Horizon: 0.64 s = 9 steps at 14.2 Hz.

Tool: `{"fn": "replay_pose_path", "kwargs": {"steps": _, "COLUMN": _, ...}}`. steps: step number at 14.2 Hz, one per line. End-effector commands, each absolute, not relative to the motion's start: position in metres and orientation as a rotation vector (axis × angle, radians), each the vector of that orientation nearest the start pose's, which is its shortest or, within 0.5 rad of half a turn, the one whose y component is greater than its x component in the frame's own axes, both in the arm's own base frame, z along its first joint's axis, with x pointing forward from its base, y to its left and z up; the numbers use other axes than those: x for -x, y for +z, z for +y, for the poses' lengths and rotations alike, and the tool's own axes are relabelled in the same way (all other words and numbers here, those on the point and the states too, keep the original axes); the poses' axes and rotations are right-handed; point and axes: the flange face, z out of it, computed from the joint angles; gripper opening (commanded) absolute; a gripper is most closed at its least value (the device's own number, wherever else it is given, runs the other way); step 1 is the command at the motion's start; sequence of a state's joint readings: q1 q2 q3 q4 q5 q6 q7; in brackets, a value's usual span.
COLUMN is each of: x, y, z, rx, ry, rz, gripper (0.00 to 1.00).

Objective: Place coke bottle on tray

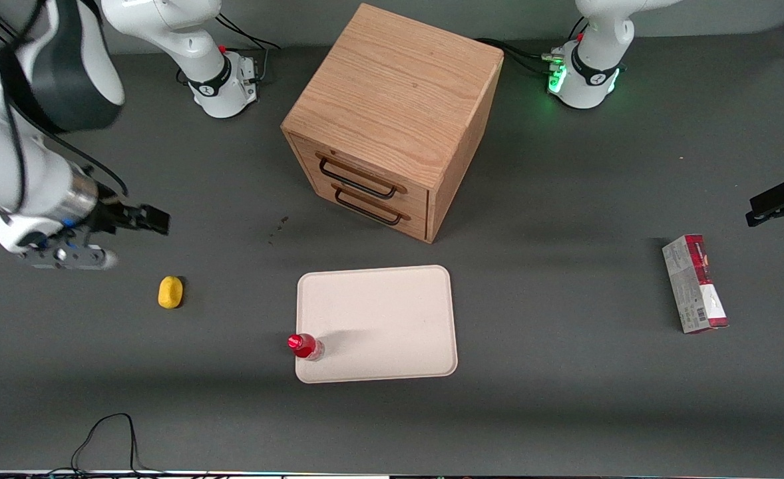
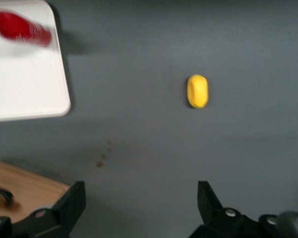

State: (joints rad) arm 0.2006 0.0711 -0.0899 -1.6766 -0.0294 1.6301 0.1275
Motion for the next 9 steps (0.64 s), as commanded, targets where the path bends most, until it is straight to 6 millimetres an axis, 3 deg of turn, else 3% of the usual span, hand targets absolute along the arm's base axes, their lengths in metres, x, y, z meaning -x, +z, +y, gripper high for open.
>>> {"fn": "replay_pose_path", "kwargs": {"steps": 1, "x": -0.524, "y": 0.559, "z": 0.019, "rx": 3.158, "ry": 0.182, "rz": -0.116, "gripper": 1.0}}
{"fn": "replay_pose_path", "kwargs": {"steps": 3, "x": -0.513, "y": 0.577, "z": -0.018, "rx": 3.135, "ry": 0.223, "rz": -0.211, "gripper": 1.0}}
{"fn": "replay_pose_path", "kwargs": {"steps": 4, "x": -0.509, "y": 0.586, "z": -0.025, "rx": 3.131, "ry": 0.235, "rz": -0.213, "gripper": 1.0}}
{"fn": "replay_pose_path", "kwargs": {"steps": 9, "x": -0.518, "y": 0.603, "z": -0.029, "rx": 3.14, "ry": 0.194, "rz": -0.182, "gripper": 1.0}}
